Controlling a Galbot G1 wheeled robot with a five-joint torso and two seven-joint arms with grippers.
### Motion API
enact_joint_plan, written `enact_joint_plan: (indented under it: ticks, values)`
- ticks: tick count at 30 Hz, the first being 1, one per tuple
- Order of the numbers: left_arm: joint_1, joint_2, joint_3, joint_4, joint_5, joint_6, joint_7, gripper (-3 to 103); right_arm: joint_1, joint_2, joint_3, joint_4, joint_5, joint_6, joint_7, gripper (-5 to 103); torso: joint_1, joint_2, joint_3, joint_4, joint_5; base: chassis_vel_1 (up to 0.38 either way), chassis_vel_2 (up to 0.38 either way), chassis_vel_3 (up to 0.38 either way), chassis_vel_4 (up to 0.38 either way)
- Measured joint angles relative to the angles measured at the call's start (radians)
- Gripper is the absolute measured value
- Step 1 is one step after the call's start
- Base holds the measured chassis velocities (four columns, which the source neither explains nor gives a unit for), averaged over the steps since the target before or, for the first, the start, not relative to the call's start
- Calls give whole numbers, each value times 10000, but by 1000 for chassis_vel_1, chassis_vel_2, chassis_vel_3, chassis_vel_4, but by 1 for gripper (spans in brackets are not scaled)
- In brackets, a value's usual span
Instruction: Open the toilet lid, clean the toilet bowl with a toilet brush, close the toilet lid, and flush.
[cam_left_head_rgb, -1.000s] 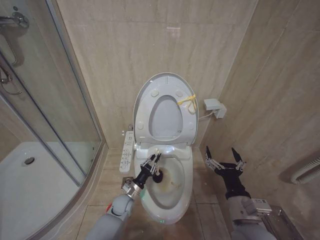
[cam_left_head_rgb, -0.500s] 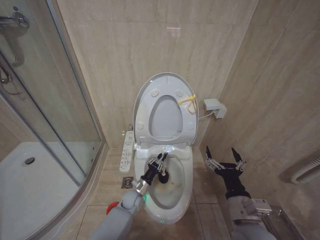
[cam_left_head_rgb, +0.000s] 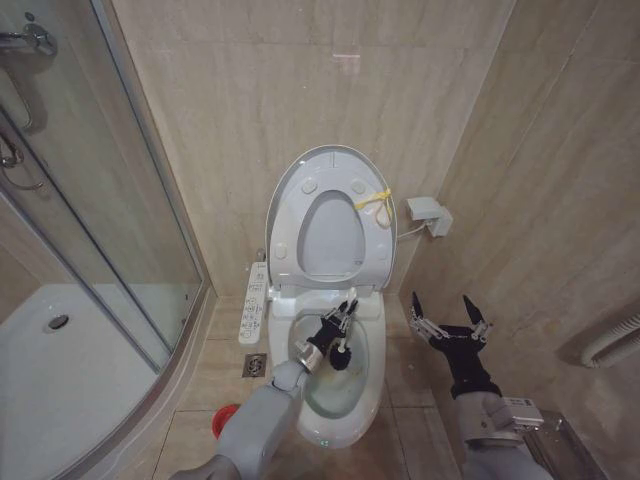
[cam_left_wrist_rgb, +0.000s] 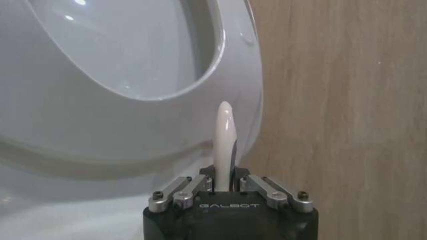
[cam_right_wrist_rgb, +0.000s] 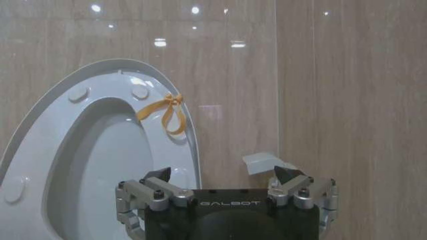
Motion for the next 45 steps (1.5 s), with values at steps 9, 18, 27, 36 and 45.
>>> enact_joint_plan:
  ticks: [9, 18, 27, 36, 45]
  values:
    - [163, 6, 354, 338, -72, 305, 14, 18, 0, 0, -1, 0, 0, 0, -2, 100, -4, 3, -3, -3, -3, 0, 0, 0, 0]
    - [-167, -192, 297, 150, -26, 381, -107, 18, 0, 0, 0, 0, 0, 0, 0, 100, -2, 2, 0, -6, -2, 0, 0, 0, 0]
    - [105, -53, 232, 275, 206, 320, -42, 18, 0, 0, 0, 0, 0, 0, 0, 100, -2, 2, 0, -2, -3, 0, 0, 0, 0]
    - [1004, 944, 168, -1332, 207, 740, -217, 18, 0, 0, 0, 0, 0, 0, 0, 100, -2, 2, -1, -3, -4, 0, 0, 0, 0]
    - [2230, 2010, 64, -2763, 175, 1006, -421, 18, 0, 0, 0, 0, 0, 0, -1, 100, -3, 0, -1, 1, -2, 0, 0, 0, 0]
